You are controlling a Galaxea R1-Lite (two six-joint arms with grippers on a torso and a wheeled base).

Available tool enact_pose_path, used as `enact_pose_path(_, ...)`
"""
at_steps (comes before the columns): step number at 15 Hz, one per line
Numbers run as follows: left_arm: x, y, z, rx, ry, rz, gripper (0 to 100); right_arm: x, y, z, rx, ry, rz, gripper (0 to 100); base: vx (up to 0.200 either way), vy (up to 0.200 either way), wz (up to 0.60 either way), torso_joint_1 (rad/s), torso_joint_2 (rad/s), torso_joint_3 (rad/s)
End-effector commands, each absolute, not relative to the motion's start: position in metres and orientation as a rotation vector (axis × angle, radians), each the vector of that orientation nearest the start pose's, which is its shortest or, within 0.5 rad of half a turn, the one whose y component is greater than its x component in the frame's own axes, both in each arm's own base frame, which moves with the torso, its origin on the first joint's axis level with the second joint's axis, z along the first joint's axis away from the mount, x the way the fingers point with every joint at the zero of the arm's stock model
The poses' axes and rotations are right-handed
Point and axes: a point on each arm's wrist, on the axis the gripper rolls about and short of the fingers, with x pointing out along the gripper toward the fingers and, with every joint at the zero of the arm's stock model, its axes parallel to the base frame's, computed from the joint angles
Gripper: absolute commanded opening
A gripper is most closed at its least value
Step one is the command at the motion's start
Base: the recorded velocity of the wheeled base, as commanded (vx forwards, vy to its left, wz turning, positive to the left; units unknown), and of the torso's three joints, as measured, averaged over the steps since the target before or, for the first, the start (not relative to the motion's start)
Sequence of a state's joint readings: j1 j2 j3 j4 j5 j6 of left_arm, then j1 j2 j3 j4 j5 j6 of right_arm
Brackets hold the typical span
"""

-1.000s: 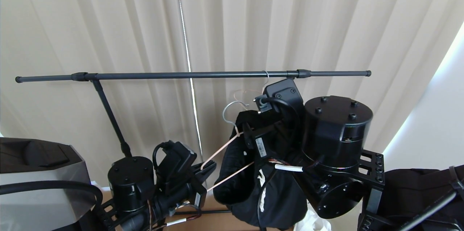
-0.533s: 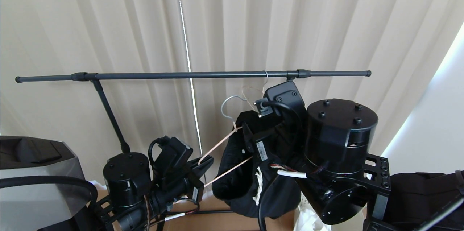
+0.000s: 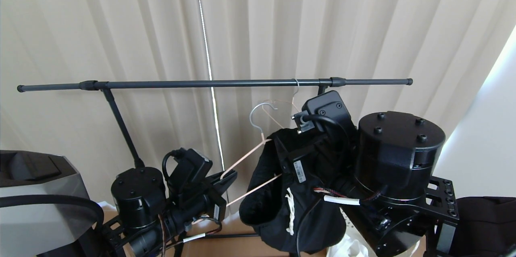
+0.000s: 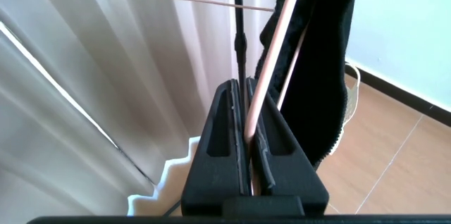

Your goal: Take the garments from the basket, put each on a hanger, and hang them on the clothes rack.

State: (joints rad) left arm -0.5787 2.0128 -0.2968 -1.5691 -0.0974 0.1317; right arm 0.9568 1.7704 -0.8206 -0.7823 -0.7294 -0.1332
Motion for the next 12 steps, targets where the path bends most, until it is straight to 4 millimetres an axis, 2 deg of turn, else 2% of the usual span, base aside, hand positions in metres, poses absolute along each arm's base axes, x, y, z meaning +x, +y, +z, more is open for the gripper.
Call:
enact_pose_path(1, 0.233, -0.154, 0.073, 0.162, 0.100, -0.683, 0, 0.194, 0.247, 0.180, -0.267, 0.097, 0.241, 100, 0.000, 0.000, 0.00, 0.000, 0.00, 0.000)
enact_pose_path(2, 0.233, -0.154, 0.073, 0.162, 0.100, -0.683, 0, 0.194, 0.246, 0.180, -0.269, 0.097, 0.241, 100, 0.000, 0.000, 0.00, 0.000, 0.00, 0.000)
enact_pose_path(4, 0.231, -0.149, 0.070, 0.160, 0.114, -0.736, 0, 0.198, 0.226, 0.183, -0.302, 0.097, 0.273, 100, 0.000, 0.000, 0.00, 0.000, 0.00, 0.000)
enact_pose_path(7, 0.231, -0.143, 0.067, 0.156, 0.134, -0.784, 0, 0.200, 0.178, 0.193, -0.383, 0.068, 0.352, 100, 0.000, 0.000, 0.00, 0.000, 0.00, 0.000)
enact_pose_path(9, 0.228, -0.144, 0.065, 0.154, 0.144, -0.821, 0, 0.202, 0.160, 0.196, -0.439, 0.053, 0.409, 100, 0.000, 0.000, 0.00, 0.000, 0.00, 0.000)
enact_pose_path(10, 0.228, -0.144, 0.065, 0.154, 0.144, -0.823, 0, 0.202, 0.159, 0.196, -0.440, 0.054, 0.413, 100, 0.000, 0.000, 0.00, 0.000, 0.00, 0.000)
enact_pose_path(12, 0.225, -0.144, 0.066, 0.159, 0.139, -0.835, 0, 0.207, 0.144, 0.194, -0.466, 0.098, 0.433, 100, 0.000, 0.000, 0.00, 0.000, 0.00, 0.000)
